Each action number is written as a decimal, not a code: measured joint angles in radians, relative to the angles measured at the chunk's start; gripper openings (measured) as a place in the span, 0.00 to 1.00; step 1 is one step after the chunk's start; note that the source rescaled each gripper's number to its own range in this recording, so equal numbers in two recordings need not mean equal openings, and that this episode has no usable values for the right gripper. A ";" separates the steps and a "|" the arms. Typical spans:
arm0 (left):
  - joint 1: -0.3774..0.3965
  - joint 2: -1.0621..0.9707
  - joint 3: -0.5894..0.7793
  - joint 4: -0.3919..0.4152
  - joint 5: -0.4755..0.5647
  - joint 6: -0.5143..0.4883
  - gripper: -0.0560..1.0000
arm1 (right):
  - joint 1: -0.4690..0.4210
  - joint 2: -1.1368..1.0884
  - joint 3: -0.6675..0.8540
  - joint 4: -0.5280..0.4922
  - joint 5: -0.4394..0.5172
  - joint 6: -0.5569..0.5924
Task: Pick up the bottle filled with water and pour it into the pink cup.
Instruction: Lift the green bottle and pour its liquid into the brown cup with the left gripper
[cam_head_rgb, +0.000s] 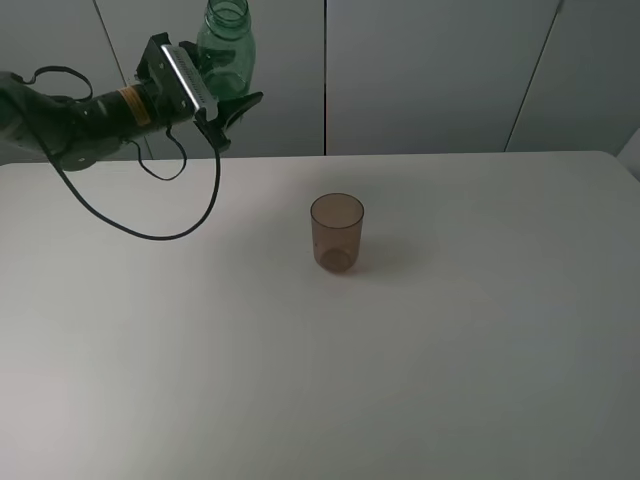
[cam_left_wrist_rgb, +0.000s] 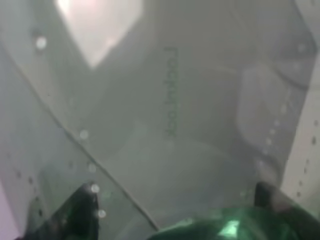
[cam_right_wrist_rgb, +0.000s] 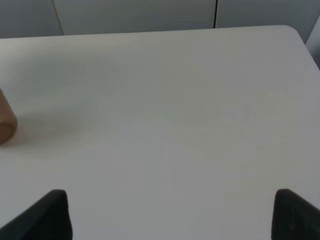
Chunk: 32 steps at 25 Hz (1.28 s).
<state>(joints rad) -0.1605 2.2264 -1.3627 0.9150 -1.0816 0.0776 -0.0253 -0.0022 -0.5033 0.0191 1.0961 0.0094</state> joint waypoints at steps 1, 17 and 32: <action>-0.007 0.005 -0.022 0.018 0.002 0.000 0.05 | 0.000 0.000 0.000 0.000 0.000 0.000; -0.063 0.254 -0.339 0.167 0.009 0.060 0.05 | 0.000 0.000 0.000 0.000 0.000 0.000; -0.096 0.290 -0.402 0.328 0.034 0.203 0.05 | 0.000 0.000 0.000 0.000 0.000 0.000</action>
<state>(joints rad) -0.2561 2.5159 -1.7648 1.2434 -1.0478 0.2803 -0.0253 -0.0022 -0.5033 0.0191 1.0961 0.0094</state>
